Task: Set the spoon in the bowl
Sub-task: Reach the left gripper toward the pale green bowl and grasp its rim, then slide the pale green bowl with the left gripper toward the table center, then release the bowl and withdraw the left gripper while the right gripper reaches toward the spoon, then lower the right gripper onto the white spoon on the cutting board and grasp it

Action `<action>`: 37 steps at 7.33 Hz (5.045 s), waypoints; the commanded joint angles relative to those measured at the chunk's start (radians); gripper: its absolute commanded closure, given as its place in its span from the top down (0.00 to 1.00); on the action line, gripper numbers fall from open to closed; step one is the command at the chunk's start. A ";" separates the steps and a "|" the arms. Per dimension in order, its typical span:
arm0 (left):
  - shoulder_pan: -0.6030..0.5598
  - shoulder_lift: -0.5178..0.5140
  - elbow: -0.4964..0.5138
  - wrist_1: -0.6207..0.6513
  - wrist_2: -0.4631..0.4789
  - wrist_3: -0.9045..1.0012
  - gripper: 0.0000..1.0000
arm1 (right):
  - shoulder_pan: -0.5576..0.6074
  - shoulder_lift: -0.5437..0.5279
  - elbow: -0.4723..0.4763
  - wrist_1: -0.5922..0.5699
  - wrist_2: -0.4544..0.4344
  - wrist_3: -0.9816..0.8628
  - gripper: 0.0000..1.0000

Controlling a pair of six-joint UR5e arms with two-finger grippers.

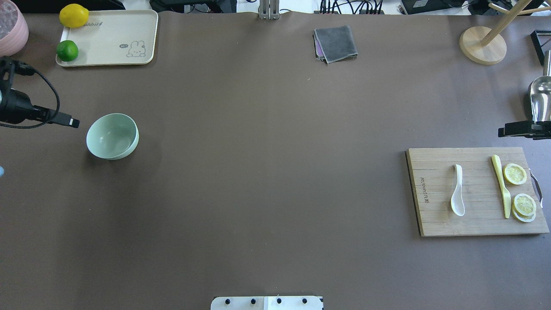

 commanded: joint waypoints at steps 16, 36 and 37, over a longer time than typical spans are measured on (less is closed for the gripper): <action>0.516 -0.452 -0.160 0.484 0.511 -0.498 0.00 | -0.003 0.000 0.004 0.001 -0.002 0.003 1.00; -0.043 -0.007 -0.373 0.558 0.084 0.255 0.99 | -0.453 -0.034 0.030 0.001 -0.373 0.433 0.69; -0.042 -0.009 -0.375 0.558 0.084 0.254 0.99 | -0.460 -0.034 0.033 0.001 -0.374 0.433 0.64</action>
